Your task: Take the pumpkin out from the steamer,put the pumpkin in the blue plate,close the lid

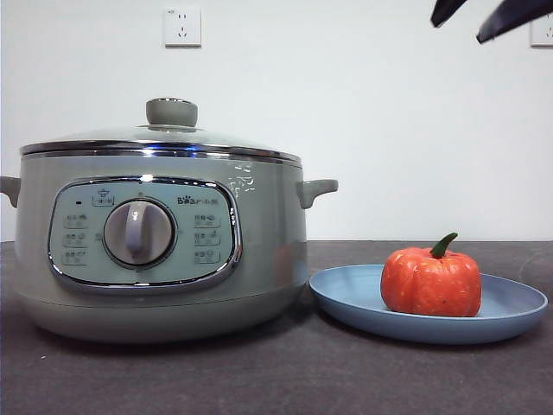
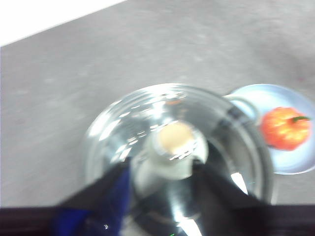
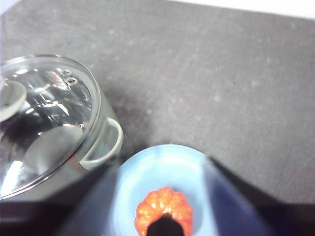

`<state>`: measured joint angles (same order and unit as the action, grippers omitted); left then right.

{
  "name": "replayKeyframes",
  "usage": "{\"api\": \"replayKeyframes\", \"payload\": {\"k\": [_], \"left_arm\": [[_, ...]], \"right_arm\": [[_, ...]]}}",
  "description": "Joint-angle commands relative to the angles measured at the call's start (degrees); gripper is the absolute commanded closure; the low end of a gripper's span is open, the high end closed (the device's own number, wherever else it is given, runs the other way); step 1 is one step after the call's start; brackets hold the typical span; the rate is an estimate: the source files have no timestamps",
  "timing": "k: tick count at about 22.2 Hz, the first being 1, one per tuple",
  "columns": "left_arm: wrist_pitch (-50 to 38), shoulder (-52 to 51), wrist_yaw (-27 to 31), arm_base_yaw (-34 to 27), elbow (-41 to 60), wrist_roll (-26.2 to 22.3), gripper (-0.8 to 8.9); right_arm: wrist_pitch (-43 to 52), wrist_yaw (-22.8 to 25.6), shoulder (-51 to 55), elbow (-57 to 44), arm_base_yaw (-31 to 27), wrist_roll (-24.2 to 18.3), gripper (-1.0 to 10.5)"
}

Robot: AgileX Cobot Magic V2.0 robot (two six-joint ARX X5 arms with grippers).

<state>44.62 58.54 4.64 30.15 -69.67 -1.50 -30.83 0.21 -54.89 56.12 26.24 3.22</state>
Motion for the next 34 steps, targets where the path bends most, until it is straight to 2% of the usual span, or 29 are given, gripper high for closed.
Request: {"api": "replayKeyframes", "payload": {"k": [1, 3, 8, 10, 13, 34], "left_arm": [[-1.1, -3.3, 1.7, 0.2, 3.9, -0.2, 8.21], [-5.0, -8.3, 2.0, 0.4, 10.9, 0.6, 8.21], [-14.4, -24.7, 4.4, 1.4, 32.3, 5.1, 8.21], [-16.0, -30.8, 4.3, 1.4, 36.4, 6.4, 8.21], [-16.5, -33.6, 4.4, 1.4, 36.6, 6.4, 8.18], [-11.6, -35.7, 4.4, 0.4, 36.6, 6.1, 8.17]], "right_arm": [[0.5, 0.2, 1.9, -3.0, 0.1, -0.3, 9.6], [3.3, 0.2, 4.8, -7.0, 0.1, 0.0, 9.6], [13.4, 1.9, 18.3, -21.2, 0.2, 4.3, 9.6], [14.9, 1.9, 22.9, -24.3, 0.2, 4.4, 9.6], [14.3, 1.9, 24.2, -24.4, 0.0, 4.4, 9.6], [13.6, 1.7, 24.0, -24.4, 0.0, 4.4, 9.6]]}}
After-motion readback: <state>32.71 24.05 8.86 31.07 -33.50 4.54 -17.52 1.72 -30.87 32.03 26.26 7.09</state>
